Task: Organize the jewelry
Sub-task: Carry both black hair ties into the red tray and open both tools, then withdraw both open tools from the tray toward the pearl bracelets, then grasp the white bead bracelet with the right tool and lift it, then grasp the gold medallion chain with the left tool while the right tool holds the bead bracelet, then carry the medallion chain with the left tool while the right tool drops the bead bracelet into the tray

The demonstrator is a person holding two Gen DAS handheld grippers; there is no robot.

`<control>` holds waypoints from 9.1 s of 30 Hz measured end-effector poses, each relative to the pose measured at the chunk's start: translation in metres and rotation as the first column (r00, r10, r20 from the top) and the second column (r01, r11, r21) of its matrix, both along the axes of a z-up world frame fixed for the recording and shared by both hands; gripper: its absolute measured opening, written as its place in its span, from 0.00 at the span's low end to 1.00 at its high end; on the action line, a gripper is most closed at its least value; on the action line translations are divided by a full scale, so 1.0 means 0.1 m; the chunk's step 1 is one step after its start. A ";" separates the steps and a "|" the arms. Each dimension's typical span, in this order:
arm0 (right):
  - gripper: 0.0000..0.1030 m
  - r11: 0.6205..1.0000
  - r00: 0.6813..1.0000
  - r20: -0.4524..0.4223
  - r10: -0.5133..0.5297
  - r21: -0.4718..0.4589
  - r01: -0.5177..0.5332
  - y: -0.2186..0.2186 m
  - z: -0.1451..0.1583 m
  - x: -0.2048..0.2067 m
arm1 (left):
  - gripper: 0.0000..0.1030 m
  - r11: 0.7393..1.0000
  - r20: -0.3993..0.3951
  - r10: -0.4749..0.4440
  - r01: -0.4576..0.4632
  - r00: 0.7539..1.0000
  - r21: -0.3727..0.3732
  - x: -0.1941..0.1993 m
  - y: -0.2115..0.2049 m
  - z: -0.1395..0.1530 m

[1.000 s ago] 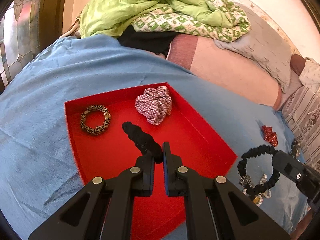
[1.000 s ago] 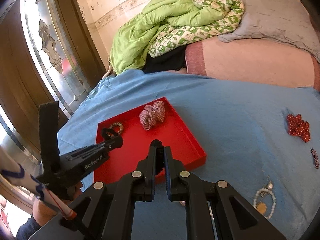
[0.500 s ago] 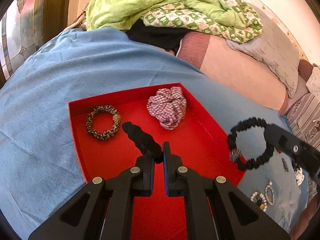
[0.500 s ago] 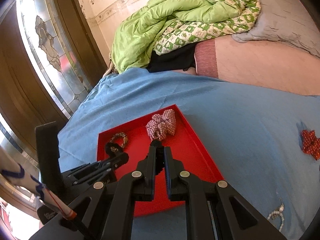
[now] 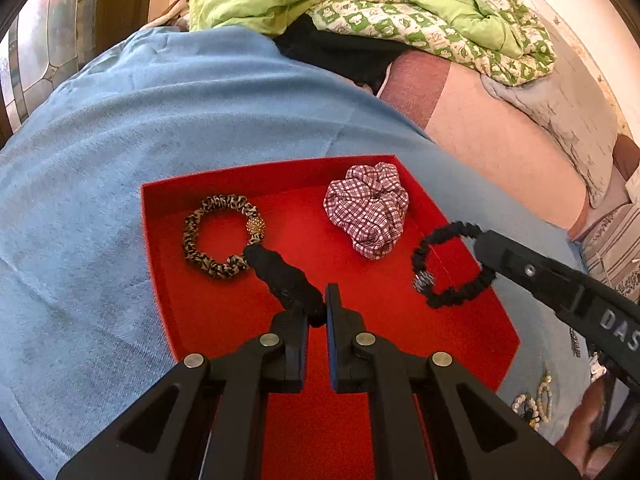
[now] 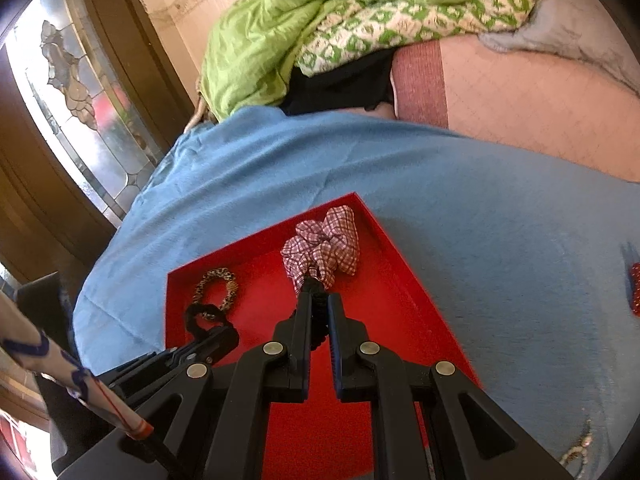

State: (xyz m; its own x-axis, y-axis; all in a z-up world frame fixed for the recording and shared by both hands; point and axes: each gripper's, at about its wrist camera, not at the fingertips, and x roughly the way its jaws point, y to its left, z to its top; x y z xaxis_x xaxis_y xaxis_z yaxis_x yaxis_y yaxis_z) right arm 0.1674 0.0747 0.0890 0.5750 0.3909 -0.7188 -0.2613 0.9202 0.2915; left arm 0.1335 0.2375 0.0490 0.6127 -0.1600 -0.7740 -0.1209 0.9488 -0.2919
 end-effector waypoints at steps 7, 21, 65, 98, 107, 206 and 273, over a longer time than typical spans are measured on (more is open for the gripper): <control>0.09 1.000 0.999 -0.038 -0.020 -0.008 0.019 0.02 -0.15 0.21 | 0.07 1.000 -0.009 0.005 -0.005 1.000 -0.010 0.07 -0.01 -0.03; 0.10 0.994 0.995 -0.080 -0.056 -0.096 0.048 -0.05 -0.41 0.37 | 0.07 1.000 -0.022 0.009 -0.009 1.000 -0.001 0.11 -0.01 -0.09; 0.55 0.996 0.999 -0.017 -0.039 -0.077 0.037 -0.30 -0.02 -0.25 | 0.33 0.996 0.100 0.019 -0.027 0.995 0.087 -0.05 -0.14 0.27; 0.75 0.979 0.981 0.044 -0.191 -0.069 0.193 -1.77 -0.09 -1.40 | 0.33 0.978 0.197 -0.097 0.057 0.976 0.201 -0.44 -0.70 0.47; 0.59 0.941 0.945 -0.020 -0.328 0.081 0.328 -2.52 -0.34 -1.56 | 0.33 0.970 0.178 -0.216 0.189 0.960 0.154 -1.06 -1.09 0.43; 0.06 0.911 0.949 0.138 -0.285 0.347 0.223 -3.27 0.13 -1.98 | 0.35 0.570 -0.114 -0.755 0.732 0.646 0.373 -0.81 -3.09 -0.30; 0.06 0.947 0.971 0.214 -0.111 0.320 0.038 -2.31 0.52 -1.81 | 0.22 0.910 0.352 -0.410 0.349 0.841 0.226 -0.92 -1.44 1.55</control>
State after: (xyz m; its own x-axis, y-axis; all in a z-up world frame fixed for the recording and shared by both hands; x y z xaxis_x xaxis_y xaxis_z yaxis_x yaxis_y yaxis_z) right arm -0.0132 -0.1559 0.1412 0.7439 0.5238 -0.4150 -0.2882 0.8117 0.5080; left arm 0.0410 0.0935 0.2043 0.7789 -0.3449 -0.5238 0.3498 0.9321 -0.0935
